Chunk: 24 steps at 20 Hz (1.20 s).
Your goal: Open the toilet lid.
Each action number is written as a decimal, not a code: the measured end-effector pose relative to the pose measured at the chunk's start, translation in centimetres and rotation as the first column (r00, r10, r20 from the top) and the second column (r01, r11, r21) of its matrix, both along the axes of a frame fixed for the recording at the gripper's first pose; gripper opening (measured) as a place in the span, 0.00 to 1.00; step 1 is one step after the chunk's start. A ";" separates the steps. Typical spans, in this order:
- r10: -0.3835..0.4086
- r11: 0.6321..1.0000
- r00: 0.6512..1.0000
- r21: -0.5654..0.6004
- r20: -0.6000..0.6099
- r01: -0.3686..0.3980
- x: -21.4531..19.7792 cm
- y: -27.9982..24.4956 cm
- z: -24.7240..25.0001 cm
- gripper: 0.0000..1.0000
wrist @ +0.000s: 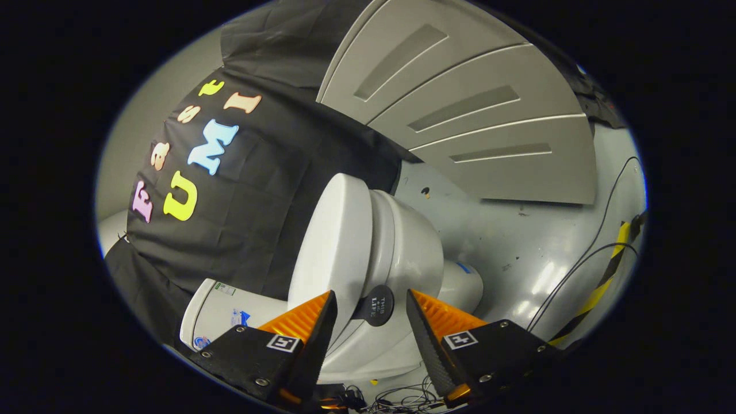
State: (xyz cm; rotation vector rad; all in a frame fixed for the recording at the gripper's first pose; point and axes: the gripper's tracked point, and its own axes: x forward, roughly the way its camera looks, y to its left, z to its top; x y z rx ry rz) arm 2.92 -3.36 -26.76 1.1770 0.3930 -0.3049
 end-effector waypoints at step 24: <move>-0.054 0.971 0.994 0.239 0.099 0.029 2.7 0.1 -1.2 0.00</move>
